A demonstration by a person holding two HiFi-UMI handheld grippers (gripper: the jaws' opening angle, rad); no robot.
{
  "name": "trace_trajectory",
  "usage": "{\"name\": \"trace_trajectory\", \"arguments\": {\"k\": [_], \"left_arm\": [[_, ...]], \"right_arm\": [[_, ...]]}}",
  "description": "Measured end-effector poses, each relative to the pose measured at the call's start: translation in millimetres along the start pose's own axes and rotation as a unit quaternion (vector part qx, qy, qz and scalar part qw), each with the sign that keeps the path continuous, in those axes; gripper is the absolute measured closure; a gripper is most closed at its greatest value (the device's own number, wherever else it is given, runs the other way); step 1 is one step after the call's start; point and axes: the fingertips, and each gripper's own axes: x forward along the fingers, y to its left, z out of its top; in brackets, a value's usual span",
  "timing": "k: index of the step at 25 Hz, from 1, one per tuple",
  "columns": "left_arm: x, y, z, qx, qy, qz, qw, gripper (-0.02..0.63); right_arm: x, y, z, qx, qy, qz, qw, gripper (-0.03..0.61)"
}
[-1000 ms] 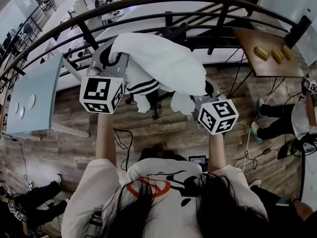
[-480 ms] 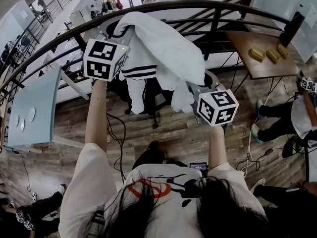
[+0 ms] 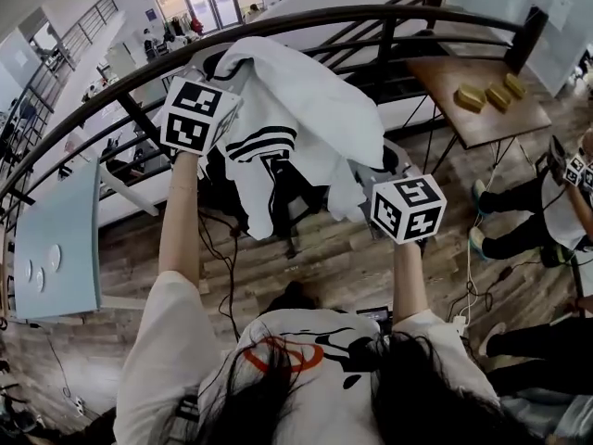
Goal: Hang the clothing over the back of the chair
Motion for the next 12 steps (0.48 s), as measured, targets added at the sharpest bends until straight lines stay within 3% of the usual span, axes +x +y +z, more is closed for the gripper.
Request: {"name": "trace_trajectory", "arguments": {"k": [12], "left_arm": [[71.5, 9.2, -86.9, -0.009, 0.036, -0.129, 0.9910, 0.439]], "right_arm": [[47.9, -23.7, -30.0, 0.042, 0.047, -0.055, 0.997, 0.449]]}}
